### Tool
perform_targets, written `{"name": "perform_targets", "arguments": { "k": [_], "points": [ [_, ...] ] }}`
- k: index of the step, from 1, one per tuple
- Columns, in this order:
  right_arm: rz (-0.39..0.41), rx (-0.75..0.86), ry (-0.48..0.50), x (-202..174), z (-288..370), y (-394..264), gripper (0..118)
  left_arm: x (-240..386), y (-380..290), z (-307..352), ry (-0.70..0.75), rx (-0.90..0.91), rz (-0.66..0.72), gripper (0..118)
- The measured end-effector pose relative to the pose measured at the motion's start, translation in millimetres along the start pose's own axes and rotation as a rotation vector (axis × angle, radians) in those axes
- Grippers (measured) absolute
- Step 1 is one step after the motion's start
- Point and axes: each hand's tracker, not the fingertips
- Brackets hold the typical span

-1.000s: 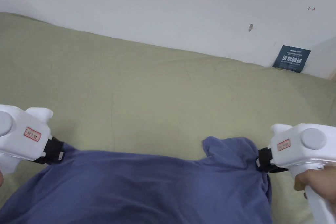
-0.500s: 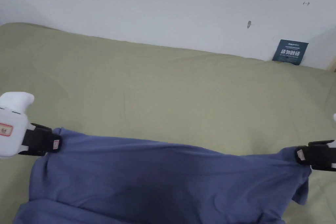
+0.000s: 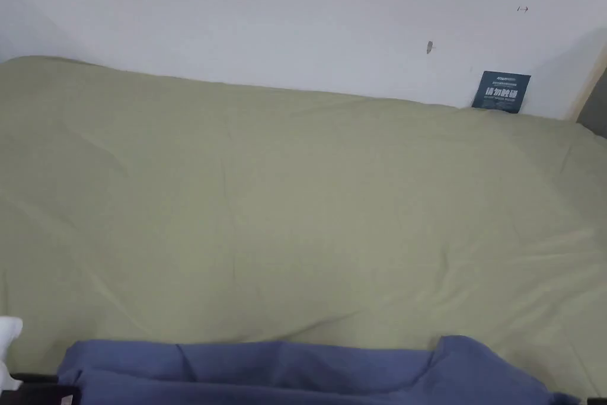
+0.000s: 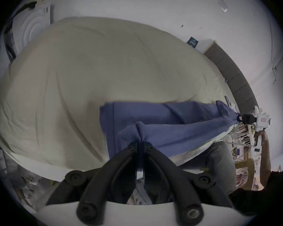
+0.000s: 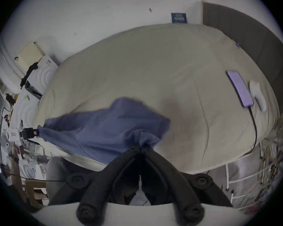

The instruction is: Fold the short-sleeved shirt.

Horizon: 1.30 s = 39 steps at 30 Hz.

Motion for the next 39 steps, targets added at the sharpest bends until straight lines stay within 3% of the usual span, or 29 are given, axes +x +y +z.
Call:
{"name": "perform_targets", "arguments": {
  "k": [7, 11, 13, 14, 15, 18, 21, 22, 23, 24, 25, 26, 27, 32, 35, 39],
  "points": [
    [-0.06, -0.003, -0.044, 15.6, -21.6, -10.7, 1, -19.5, -13.5, -26.6, -0.045, 0.005, 0.113, 6],
    [-0.186, 0.008, 0.051, 20.5, -3.9, -8.4, 11, -20.1, -14.0, -11.3, -0.036, 0.021, 0.185, 30],
    [-0.194, 0.078, 0.036, 17.5, 20.5, -6.8, 56, -19.7, -10.7, 3.7, -0.016, -0.001, 0.22, 69],
    [-0.2, 0.106, 0.025, 13.9, 32.9, -4.3, 78, -16.7, -9.3, 15.7, -0.023, 0.017, 0.214, 69],
    [-0.2, 0.146, 0.031, 8.6, 45.2, -2.0, 81, -12.8, -7.1, 25.8, -0.024, 0.044, 0.215, 69],
    [-0.146, 0.245, -0.006, -20.6, 71.8, 7.4, 80, 17.2, 7.3, 57.6, 0.025, 0.168, 0.19, 69],
    [-0.007, 0.289, -0.085, -68.7, 78.3, 14.8, 80, 70.6, 23.4, 73.8, 0.166, 0.291, 0.061, 67],
    [0.032, 0.306, -0.098, -85.4, 76.9, 14.4, 78, 90.9, 24.9, 73.7, 0.214, 0.325, 0.034, 61],
    [0.071, 0.314, -0.102, -102.8, 74.4, 13.0, 74, 111.8, 25.6, 71.6, 0.251, 0.353, 0.006, 46],
    [0.111, 0.313, -0.103, -118.7, 71.9, 11.4, 64, 129.7, 25.4, 68.8, 0.269, 0.374, -0.022, 20],
    [0.155, 0.318, -0.103, -128.2, 64.0, 8.4, 54, 149.6, 21.8, 63.3, 0.283, 0.402, -0.055, 9],
    [0.189, 0.345, -0.094, -142.7, 60.9, 2.2, 36, 168.0, 16.7, 56.7, 0.28, 0.427, -0.084, 9],
    [0.218, 0.373, -0.083, -156.0, 57.2, -4.8, 8, 183.8, 8.6, 48.8, 0.258, 0.442, -0.099, 9],
    [0.249, 0.421, -0.092, -190.8, 41.1, -51.5, 2, 239.5, -43.2, 20.9, 0.244, 0.472, -0.122, 7],
    [0.258, 0.453, -0.127, -204.3, 33.1, -87.8, 1, 263.8, -77.6, 7.9, 0.344, 0.479, -0.169, 7],
    [0.222, 0.496, -0.084, -214.2, 25.4, -123.6, 1, 275.6, -108.1, -12.5, 0.278, 0.397, -0.183, 7]
  ]
}}
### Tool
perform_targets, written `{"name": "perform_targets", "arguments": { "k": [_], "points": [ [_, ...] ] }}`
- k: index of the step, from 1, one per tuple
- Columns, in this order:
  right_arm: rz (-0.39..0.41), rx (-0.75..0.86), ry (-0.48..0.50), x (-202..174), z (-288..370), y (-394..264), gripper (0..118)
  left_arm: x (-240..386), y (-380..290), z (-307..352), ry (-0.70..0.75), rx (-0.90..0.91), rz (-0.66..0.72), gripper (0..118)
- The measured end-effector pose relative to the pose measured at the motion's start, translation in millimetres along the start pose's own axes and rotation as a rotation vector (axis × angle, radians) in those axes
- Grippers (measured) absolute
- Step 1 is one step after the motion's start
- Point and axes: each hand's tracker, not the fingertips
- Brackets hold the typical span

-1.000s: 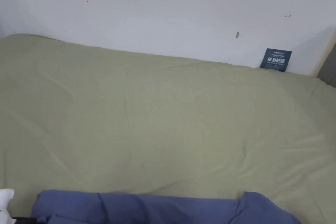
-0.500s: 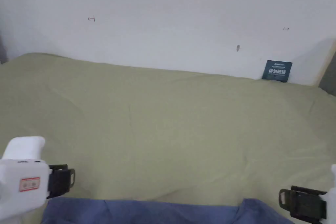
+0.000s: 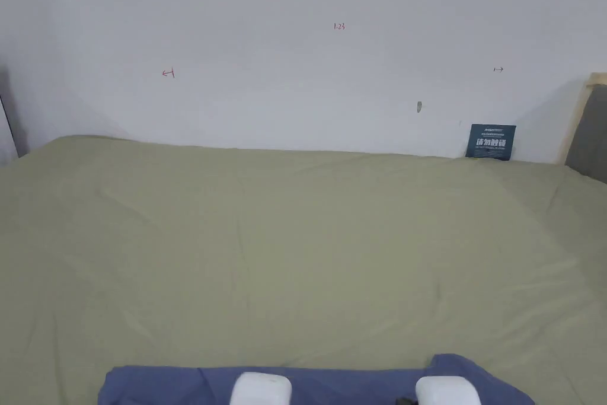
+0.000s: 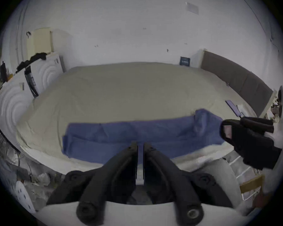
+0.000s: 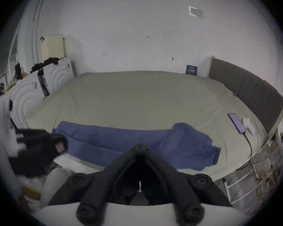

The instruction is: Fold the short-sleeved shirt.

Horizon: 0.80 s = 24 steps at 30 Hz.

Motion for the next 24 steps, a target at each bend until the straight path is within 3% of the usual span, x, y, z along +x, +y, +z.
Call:
{"name": "perform_targets", "arguments": {
  "k": [3, 13, 16, 19, 22, 23, 24],
  "points": [
    [0.037, -0.013, -0.004, -10.5, -6.2, -4.8, 1, 7.5, -7.7, -2.6, 0.016, -0.012, -0.019, 7],
    [0.027, -0.038, -0.006, -8.2, -9.0, 3.4, 1, -5.9, 9.6, 0.5, 0.0, 0.009, 0.008, 7],
    [0.027, -0.028, 0.005, 1.0, -5.7, 13.5, 1, -41.9, 35.5, 0.4, -0.035, 0.024, 0.028, 7],
    [0.014, -0.015, 0.008, 17.2, -3.7, 26.7, 1, -110.6, 69.3, -3.3, -0.093, 0.026, 0.134, 7],
    [-0.015, 0.001, -0.011, 34.8, -4.8, 35.5, 1, -186.7, 90.1, -22.0, -0.235, -0.04, 0.199, 7],
    [-0.029, -0.008, -0.014, 40.6, -6.7, 38.4, 1, -213.8, 91.2, -30.8, -0.309, -0.078, 0.212, 13],
    [-0.04, -0.018, -0.013, 45.5, -8.8, 40.5, 1, -236.2, 89.1, -40.2, -0.408, -0.119, 0.222, 37]
  ]
}}
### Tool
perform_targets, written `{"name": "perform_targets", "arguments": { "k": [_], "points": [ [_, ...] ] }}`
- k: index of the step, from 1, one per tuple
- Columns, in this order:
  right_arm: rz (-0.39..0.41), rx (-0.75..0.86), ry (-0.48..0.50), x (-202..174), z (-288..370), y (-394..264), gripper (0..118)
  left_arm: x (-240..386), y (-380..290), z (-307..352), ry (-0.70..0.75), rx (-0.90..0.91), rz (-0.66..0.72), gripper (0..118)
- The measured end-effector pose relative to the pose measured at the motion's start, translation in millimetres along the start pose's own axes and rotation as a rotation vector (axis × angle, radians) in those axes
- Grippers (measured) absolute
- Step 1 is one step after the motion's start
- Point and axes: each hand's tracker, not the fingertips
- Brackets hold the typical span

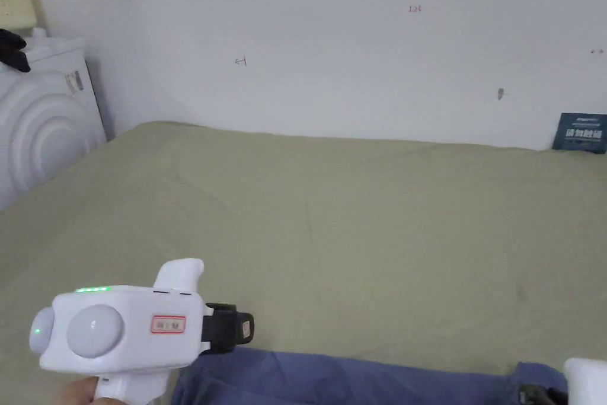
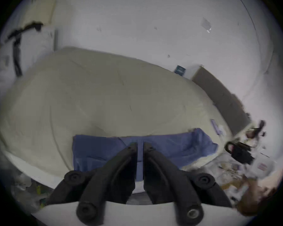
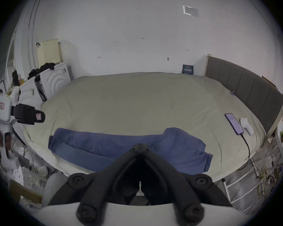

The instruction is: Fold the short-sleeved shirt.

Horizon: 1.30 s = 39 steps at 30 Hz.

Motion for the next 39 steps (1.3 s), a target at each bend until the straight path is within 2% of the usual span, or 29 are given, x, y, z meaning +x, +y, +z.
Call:
{"name": "perform_targets", "arguments": {
  "k": [1, 2, 3, 5, 10, 15, 21, 23, 25, 26, 28, 29, 30, 31, 33, 35, 39],
  "points": [
    [-0.019, -0.011, 0.005, 4.7, -2.9, 1.8, 1, -24.8, 1.8, -1.4, -0.085, -0.042, 0.032, 70],
    [-0.039, -0.032, 0.028, 9.0, -6.1, 3.7, 1, -48.9, 0.3, -2.9, -0.146, -0.094, 0.082, 87],
    [-0.051, -0.049, 0.065, 13.0, -9.5, 5.0, 1, -67.1, -2.9, -8.1, -0.151, -0.139, 0.158, 93],
    [-0.069, -0.059, 0.059, 17.2, -15.2, 7.3, 1, -98.8, -14.2, -13.3, -0.126, -0.177, 0.271, 97],
    [-0.044, -0.085, 0.064, 15.4, -24.6, 13.4, 1, -148.2, -40.5, -34.1, -0.022, -0.21, 0.382, 96],
    [-0.024, -0.105, 0.078, 13.0, -31.1, 17.0, 1, -161.0, -60.7, -59.8, -0.1, -0.199, 0.441, 97],
    [-0.068, -0.123, 0.133, 11.3, -35.2, 14.3, 1, -152.5, -71.1, -45.7, -0.192, -0.114, 0.51, 97],
    [-0.076, -0.129, 0.138, 9.7, -38.6, 11.0, 1, -147.3, -77.1, -51.3, -0.278, -0.131, 0.565, 96],
    [-0.072, -0.143, 0.138, 7.3, -40.5, 9.8, 1, -143.7, -82.2, -60.6, -0.32, -0.174, 0.562, 94],
    [-0.069, -0.146, 0.139, 7.1, -40.7, 9.2, 1, -139.4, -83.1, -63.3, -0.262, -0.177, 0.518, 92],
    [-0.068, -0.147, 0.144, 6.9, -38.2, 8.8, 1, -137.7, -85.0, -60.6, -0.262, -0.149, 0.522, 84],
    [-0.068, -0.143, 0.146, 7.3, -35.8, 8.2, 1, -141.4, -85.7, -59.5, -0.266, -0.129, 0.553, 68],
    [-0.069, -0.141, 0.147, 8.0, -34.2, 7.9, 1, -142.4, -86.4, -56.6, -0.251, -0.114, 0.581, 22],
    [-0.07, -0.139, 0.147, 8.7, -32.7, 7.5, 1, -143.2, -86.9, -53.2, -0.21, -0.097, 0.585, 12],
    [-0.076, -0.136, 0.143, 10.6, -30.6, 6.5, 1, -140.3, -87.2, -48.4, -0.091, -0.079, 0.531, 12],
    [-0.082, -0.133, 0.14, 14.3, -26.3, 5.0, 1, -133.6, -89.4, -48.7, -0.166, -0.08, 0.564, 12],
    [-0.091, -0.115, 0.124, 21.9, -15.3, 3.0, 1, -108.1, -77.6, -46.9, -0.132, -0.026, 0.492, 12]
  ]
}}
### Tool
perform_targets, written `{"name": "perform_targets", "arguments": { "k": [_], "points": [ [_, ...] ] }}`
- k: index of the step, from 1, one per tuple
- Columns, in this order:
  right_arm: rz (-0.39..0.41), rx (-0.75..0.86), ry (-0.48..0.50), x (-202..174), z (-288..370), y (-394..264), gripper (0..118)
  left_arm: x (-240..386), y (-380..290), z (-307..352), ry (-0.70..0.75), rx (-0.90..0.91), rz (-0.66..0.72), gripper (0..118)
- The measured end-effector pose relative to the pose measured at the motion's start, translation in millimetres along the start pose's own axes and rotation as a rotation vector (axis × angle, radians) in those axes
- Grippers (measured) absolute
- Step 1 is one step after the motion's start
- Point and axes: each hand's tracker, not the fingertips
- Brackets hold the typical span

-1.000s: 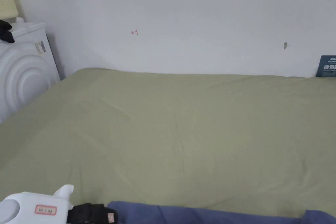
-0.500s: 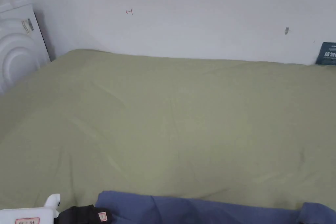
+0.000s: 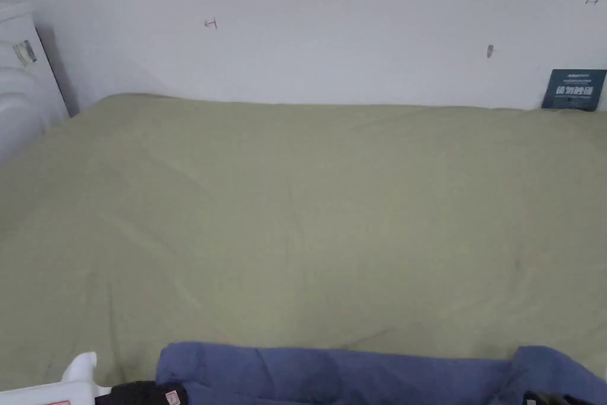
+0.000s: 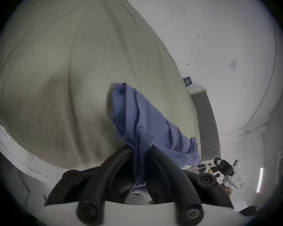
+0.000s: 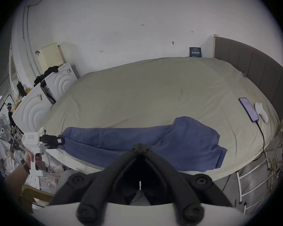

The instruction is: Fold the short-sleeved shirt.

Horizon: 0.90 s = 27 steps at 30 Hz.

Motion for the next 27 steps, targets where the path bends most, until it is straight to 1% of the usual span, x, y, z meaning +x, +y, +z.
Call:
{"name": "perform_targets", "arguments": {
  "k": [4, 5, 6, 8, 12, 16, 19, 21, 23, 25, 26, 27],
  "points": [
    [-0.002, 0.012, -0.028, 7.3, 9.3, -0.5, 1, 37.3, 6.0, 0.0, -0.006, 0.03, -0.125, 12],
    [-0.004, 0.017, -0.032, 9.1, 11.6, -0.7, 1, 49.4, 5.8, 0.6, -0.019, 0.043, -0.158, 12],
    [-0.008, 0.021, -0.037, 10.8, 14.0, -0.8, 1, 48.6, 12.5, 0.1, -0.048, 0.033, -0.197, 12],
    [-0.014, 0.027, -0.045, 12.8, 17.6, -0.9, 1, 75.2, 13.8, -0.8, -0.067, 0.015, -0.269, 12],
    [-0.023, 0.042, -0.047, 15.6, 22.9, -1.6, 1, 141.0, -1.6, -20.4, -0.057, -0.073, -0.484, 12],
    [-0.037, 0.052, -0.041, 18.6, 27.4, -2.8, 1, 191.0, -28.5, -61.7, -0.109, -0.189, -0.61, 12],
    [-0.039, 0.053, -0.041, 20.6, 33.1, -4.4, 1, 203.1, -39.4, -99.6, -0.099, -0.22, -0.615, 12],
    [-0.045, 0.052, -0.026, 24.6, 37.6, -5.7, 1, 210.5, -44.5, -123.9, -0.127, -0.272, -0.595, 12],
    [-0.047, 0.063, -0.032, 26.6, 42.3, -8.0, 1, 220.8, -52.2, -144.2, -0.14, -0.286, -0.59, 12],
    [-0.051, 0.061, -0.038, 30.3, 45.5, -8.2, 1, 222.5, -54.7, -162.1, -0.12, -0.305, -0.593, 12],
    [-0.054, 0.06, -0.037, 32.6, 47.2, -8.6, 2, 225.6, -57.8, -169.1, -0.09, -0.313, -0.587, 14],
    [-0.056, 0.061, -0.039, 34.5, 48.7, -8.9, 2, 222.1, -58.0, -174.1, -0.063, -0.328, -0.577, 20]
  ]
}}
